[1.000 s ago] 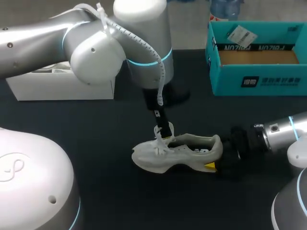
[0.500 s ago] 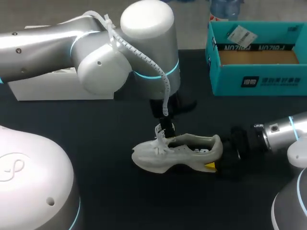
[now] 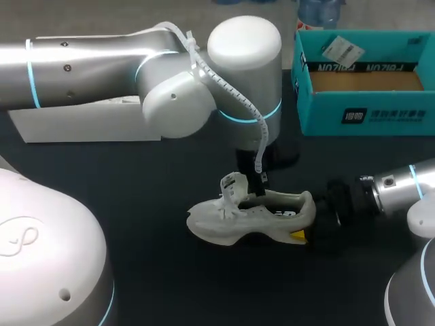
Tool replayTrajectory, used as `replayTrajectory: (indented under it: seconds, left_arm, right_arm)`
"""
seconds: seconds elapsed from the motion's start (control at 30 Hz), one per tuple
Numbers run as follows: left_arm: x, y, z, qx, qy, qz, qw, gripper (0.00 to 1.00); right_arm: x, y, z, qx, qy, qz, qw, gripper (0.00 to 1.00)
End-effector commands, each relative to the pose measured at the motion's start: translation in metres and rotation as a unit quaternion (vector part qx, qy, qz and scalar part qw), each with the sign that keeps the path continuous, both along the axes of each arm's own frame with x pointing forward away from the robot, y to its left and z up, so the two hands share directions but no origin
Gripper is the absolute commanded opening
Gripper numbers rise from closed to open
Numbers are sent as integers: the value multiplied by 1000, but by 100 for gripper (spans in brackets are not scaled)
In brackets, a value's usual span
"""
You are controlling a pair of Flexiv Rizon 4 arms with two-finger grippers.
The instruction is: Take the shoe out of the shoebox, open the shoe tongue, remove and reinsert the insole, then place the shoe into the shoebox
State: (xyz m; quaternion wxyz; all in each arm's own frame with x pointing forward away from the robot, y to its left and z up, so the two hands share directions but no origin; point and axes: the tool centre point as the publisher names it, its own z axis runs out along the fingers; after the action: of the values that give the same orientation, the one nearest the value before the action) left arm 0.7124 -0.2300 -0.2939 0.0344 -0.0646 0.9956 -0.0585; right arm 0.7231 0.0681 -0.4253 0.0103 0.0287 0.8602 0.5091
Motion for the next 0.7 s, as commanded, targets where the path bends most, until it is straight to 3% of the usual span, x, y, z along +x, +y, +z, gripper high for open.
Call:
replayTrajectory:
  seconds: [0.03,0.2,0.43,0.7]
  left_arm:
    - [0,-1,0,1,-1,0,1000,0]
    - [0,-1,0,1,-1,0,1000,0]
    - [-7,-40,-19,3,-16,-42,999,0]
    - [-4,-62,-44,11,-4,-75,997,0]
  right_arm:
    - [0,1,0,-2,0,-1,1000,0]
    - [0,1,0,-2,0,-1,1000,0]
    - [0,1,0,-2,0,-1,1000,0]
    - [0,1,0,-2,0,-1,1000,0]
